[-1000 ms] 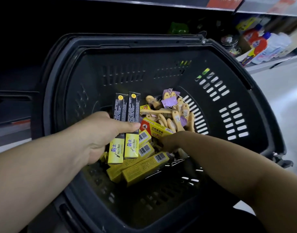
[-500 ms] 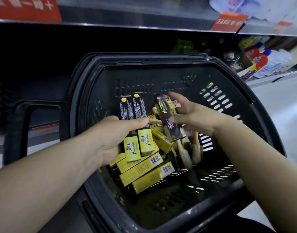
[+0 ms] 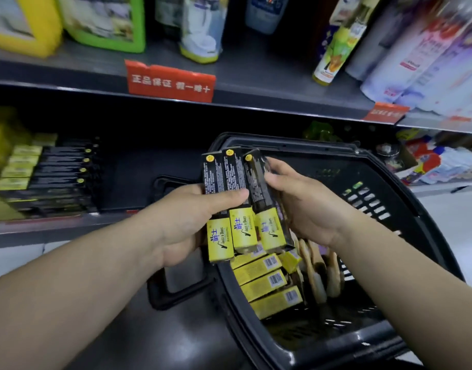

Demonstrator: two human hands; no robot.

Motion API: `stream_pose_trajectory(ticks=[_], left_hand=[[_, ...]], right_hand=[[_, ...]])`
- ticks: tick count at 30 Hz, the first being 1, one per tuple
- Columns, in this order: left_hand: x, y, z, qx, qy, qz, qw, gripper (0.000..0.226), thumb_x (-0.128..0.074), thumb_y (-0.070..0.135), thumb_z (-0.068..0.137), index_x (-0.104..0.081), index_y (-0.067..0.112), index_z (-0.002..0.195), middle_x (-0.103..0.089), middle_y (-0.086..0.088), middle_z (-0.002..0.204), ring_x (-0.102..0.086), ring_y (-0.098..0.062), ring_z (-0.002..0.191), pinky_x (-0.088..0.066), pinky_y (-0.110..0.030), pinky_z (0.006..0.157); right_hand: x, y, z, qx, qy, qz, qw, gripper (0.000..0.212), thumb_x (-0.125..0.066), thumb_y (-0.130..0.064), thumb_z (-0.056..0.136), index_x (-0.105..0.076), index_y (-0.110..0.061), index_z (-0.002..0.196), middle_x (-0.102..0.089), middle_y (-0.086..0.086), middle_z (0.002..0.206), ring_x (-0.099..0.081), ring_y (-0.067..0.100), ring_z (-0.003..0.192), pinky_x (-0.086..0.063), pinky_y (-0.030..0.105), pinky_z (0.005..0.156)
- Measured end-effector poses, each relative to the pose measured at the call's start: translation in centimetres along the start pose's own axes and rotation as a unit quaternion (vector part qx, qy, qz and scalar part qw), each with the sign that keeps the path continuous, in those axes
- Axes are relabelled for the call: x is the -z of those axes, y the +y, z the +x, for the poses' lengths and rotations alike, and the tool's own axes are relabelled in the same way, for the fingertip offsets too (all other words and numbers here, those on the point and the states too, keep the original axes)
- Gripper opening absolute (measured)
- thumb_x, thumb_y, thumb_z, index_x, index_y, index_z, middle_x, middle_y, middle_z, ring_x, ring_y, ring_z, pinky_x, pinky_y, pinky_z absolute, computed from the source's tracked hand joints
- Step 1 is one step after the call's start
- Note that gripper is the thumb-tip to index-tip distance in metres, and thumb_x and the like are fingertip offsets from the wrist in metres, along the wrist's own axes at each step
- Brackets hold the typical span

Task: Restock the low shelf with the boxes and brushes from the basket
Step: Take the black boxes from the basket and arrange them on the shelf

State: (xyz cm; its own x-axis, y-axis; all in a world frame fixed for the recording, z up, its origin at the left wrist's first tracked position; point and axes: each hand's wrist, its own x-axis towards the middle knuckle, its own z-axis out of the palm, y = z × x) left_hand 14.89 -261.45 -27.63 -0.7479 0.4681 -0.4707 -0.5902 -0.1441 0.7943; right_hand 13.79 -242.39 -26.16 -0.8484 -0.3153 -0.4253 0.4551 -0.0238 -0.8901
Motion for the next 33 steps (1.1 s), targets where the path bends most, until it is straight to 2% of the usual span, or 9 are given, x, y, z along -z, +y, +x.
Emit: stream_pose_trajectory(ticks=[2,5,8,12,19,24,26,29,33], left_hand=[[1.2,0.4,-1.3,-0.01,-0.002,0.0,1.0,0.039,-0.073,0.028,0.063,-0.07,0.017,0.1,-0.075,-0.006,0.093,-0.072,-0.022,0.083,-0.06,-0.034,0.068],[3.6,0.9,-3.0,-0.021,0.014,-0.005,1.0,0.032,-0.072,0.024,0.07,-0.069,0.016,0.101,-0.075,-0.006,0.091,-0.072,-0.021,0.082,-0.06,-0.033,0.065],[6.6,1.1,-4.1,-0.021,0.06,-0.004,0.998,0.025,-0.071,0.02,0.077,-0.068,0.015,0.101,-0.075,-0.007,0.089,-0.073,-0.021,0.077,-0.059,-0.032,0.058],[11.4,0.9,-4.9,-0.013,0.141,-0.014,0.99,0.023,-0.074,0.017,0.076,-0.066,0.014,0.097,-0.075,-0.01,0.084,-0.071,-0.025,0.071,-0.057,-0.036,0.055],[18.9,-0.7,-4.5,0.006,0.299,-0.047,0.953,0.021,-0.073,0.017,0.079,-0.061,0.012,0.095,-0.069,-0.014,0.086,-0.065,-0.035,0.079,-0.051,-0.037,0.063],[21.7,-1.7,-5.5,0.043,0.321,-0.092,0.942,0.018,-0.073,0.012,0.08,-0.061,0.006,0.092,-0.064,-0.013,0.077,-0.061,-0.032,0.07,-0.054,-0.043,0.067],[22.5,-1.5,-5.7,0.044,0.327,-0.1,0.939,0.02,-0.073,0.014,0.08,-0.061,0.005,0.094,-0.064,-0.014,0.081,-0.061,-0.033,0.073,-0.054,-0.042,0.065],[23.7,-1.3,-5.6,0.036,0.336,-0.11,0.935,0.02,-0.073,0.016,0.08,-0.062,0.008,0.095,-0.064,-0.012,0.082,-0.061,-0.033,0.076,-0.054,-0.042,0.067],[24.4,-0.9,-5.1,0.027,0.334,-0.117,0.935,0.014,-0.073,0.016,0.08,-0.062,0.014,0.088,-0.067,-0.011,0.086,-0.063,-0.032,0.081,-0.054,-0.049,0.084]], right_hand=[[-2.2,-0.2,0.9,-0.005,0.03,-0.053,0.998,0.056,-0.066,-0.037,0.075,-0.049,-0.026,0.128,-0.07,0.003,0.113,-0.067,0.022,0.101,-0.056,0.039,0.083],[-5.3,-0.3,2.8,0.007,0.074,-0.13,0.989,0.032,-0.065,-0.038,0.084,-0.055,-0.031,0.113,-0.07,-0.001,0.11,-0.066,0.024,0.103,-0.05,0.043,0.094],[-8.4,-0.7,5.2,0.002,0.086,-0.134,0.987,0.018,-0.061,-0.039,0.088,-0.055,-0.028,0.102,-0.072,-0.005,0.101,-0.069,0.016,0.095,-0.055,0.032,0.087],[-12.0,-1.3,8.7,-0.018,0.092,-0.183,0.979,0.037,-0.063,-0.043,0.084,-0.064,-0.016,0.11,-0.072,0.005,0.103,-0.065,0.023,0.1,-0.05,0.04,0.094],[-15.1,-1.8,16.7,-0.008,0.143,-0.156,0.977,0.013,-0.061,-0.031,0.089,-0.053,-0.021,0.09,-0.059,-0.001,0.078,-0.055,0.011,0.064,-0.046,0.021,0.054],[-16.0,-0.2,21.9,-0.055,0.191,-0.131,0.971,0.029,-0.072,-0.037,0.08,-0.061,-0.01,0.085,-0.066,0.003,0.074,-0.065,0.012,0.053,-0.049,0.018,0.044],[-16.7,0.7,23.9,-0.067,0.204,-0.135,0.967,0.038,-0.074,-0.043,0.077,-0.061,-0.007,0.085,-0.067,0.006,0.08,-0.066,0.012,0.051,-0.048,0.016,0.042],[-18.2,1.4,27.1,-0.066,0.214,-0.139,0.965,0.061,-0.074,-0.048,0.074,-0.058,-0.002,0.111,-0.061,0.009,0.108,-0.064,0.013,0.066,-0.05,0.016,0.046],[-20.3,2.1,31.2,-0.028,0.204,-0.154,0.966,0.072,-0.07,-0.046,0.078,-0.046,-0.004,0.132,-0.049,0.007,0.135,-0.058,0.011,0.084,-0.053,0.018,0.075]])
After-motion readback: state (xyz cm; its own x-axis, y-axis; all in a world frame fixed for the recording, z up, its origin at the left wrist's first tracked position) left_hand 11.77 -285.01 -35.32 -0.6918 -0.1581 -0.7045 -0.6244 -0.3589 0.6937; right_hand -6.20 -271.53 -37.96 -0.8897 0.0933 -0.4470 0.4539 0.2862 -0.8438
